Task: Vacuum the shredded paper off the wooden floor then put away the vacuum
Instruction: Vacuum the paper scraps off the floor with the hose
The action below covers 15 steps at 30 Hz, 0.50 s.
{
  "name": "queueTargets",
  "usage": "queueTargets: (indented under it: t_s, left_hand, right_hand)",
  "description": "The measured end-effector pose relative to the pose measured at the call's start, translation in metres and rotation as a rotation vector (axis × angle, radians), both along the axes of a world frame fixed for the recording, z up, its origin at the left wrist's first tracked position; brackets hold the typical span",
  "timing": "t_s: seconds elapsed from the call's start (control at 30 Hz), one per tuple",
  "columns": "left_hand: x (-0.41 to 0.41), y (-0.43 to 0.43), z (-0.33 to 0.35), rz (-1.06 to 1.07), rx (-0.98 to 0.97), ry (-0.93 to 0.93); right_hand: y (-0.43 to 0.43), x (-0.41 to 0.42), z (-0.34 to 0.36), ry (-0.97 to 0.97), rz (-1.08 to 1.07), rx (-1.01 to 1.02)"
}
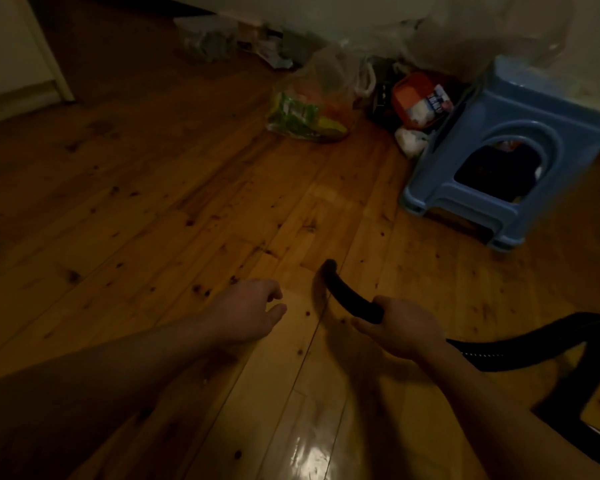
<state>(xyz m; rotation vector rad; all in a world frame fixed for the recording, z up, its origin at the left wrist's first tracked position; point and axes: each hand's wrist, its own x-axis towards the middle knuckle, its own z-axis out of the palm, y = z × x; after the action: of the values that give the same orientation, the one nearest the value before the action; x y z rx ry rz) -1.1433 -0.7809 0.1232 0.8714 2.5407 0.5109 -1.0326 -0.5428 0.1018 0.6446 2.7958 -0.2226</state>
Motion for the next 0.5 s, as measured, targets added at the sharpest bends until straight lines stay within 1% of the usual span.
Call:
queueTargets:
  t_s: [0.13, 0.37, 0.5]
  left_hand:
    - [-0.006, -0.023, 0.002, 0.042, -0.07, -0.01]
    - [-0.009, -0.064, 0.005, 0.115, -0.127, -0.048]
    - [-0.004, -0.082, 0.003, 0.105, -0.205, -0.065]
  right_hand:
    - [-0.021, -0.017, -0.005, 0.009, 0.092, -0.014]
    - [-0.059, -0.053, -0.004, 0.044, 0.192, -0.069]
    - [-0.082, -0.068, -0.004, 0.029, 0.263, -0.105]
